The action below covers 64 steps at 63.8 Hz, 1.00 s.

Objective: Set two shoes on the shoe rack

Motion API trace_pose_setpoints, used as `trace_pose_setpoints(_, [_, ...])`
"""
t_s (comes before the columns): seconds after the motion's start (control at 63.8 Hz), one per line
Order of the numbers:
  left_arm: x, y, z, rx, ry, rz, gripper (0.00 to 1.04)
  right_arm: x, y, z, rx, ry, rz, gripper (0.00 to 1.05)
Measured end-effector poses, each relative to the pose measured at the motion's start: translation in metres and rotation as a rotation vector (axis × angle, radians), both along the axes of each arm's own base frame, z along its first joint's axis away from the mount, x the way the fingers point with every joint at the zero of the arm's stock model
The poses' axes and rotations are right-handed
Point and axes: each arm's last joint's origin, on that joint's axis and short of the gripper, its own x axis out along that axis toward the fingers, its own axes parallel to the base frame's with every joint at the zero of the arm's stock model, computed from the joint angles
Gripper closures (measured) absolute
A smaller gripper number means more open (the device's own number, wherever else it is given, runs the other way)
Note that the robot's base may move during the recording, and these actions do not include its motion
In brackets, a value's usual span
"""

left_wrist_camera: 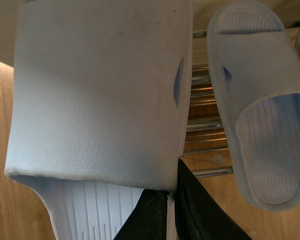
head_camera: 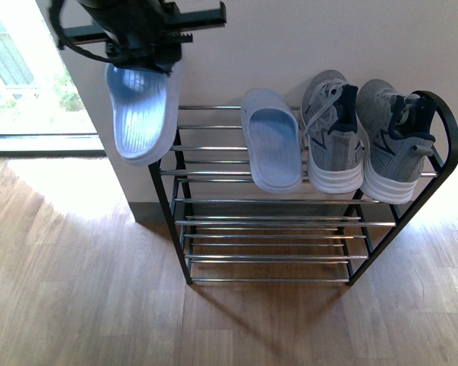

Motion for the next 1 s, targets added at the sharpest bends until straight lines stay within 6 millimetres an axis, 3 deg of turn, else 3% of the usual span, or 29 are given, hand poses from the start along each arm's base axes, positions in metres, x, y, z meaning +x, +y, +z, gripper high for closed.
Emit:
trace_pose_setpoints(0.188, [0.014, -0.019, -0.020, 0.003, 0.034, -0.047, 1.03, 0.000, 0.000, 0.000, 0.000, 0.000, 0.000, 0.09])
trace_pose_setpoints(0.564, [0.032, -0.030, -0.054, -0.057, 0.127, 0.005, 1.02, 0.000, 0.000, 0.000, 0.000, 0.000, 0.000, 0.09])
trace_pose_setpoints(0.783, [0.034, -0.032, -0.052, -0.081, 0.098, 0.025, 0.64, 0.000, 0.000, 0.000, 0.000, 0.000, 0.000, 0.09])
trace_pose_setpoints(0.909, [0.026, -0.027, -0.030, -0.108, 0.016, 0.098, 0.41, 0.000, 0.000, 0.000, 0.000, 0.000, 0.000, 0.09])
trace_pose_setpoints(1.003, [0.017, -0.019, 0.002, -0.144, -0.067, 0.181, 0.25, 0.000, 0.000, 0.000, 0.000, 0.000, 0.000, 0.09])
